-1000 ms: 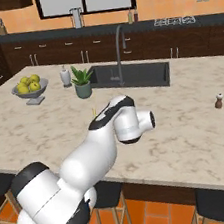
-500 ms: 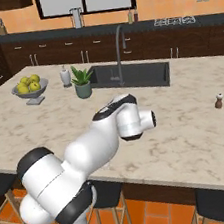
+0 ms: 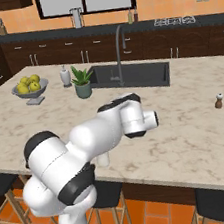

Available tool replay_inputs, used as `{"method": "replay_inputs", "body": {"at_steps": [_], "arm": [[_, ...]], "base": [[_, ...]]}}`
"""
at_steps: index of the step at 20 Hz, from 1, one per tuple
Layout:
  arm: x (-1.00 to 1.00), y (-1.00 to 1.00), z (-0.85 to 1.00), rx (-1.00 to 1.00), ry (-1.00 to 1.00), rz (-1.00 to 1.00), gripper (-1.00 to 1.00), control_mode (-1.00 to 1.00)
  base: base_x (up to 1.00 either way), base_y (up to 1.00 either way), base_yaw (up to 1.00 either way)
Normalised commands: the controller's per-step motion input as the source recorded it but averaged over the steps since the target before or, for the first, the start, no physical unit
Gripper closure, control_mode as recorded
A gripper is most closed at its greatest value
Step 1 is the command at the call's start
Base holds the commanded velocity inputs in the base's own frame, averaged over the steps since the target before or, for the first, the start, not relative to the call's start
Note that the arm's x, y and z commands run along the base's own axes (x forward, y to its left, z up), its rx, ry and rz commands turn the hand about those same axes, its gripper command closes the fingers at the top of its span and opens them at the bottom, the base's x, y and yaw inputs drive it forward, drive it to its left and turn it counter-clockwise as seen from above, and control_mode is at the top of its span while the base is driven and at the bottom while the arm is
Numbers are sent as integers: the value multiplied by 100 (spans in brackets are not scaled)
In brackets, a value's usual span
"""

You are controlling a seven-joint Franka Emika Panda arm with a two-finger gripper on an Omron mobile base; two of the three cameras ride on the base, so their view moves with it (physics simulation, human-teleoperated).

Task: Take a straw from the drawer in front and place it inside the glass cup on the dining counter.

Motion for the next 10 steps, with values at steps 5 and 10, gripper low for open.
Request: {"method": "replay_inputs", "body": {"at_steps": [5, 10], "arm": [[-15, 0, -9, 0, -10, 6, 100, -100], [-10, 0, -6, 0, -8, 5, 100, -100]], "base": [[0, 0, 0], [0, 0, 0]]}}
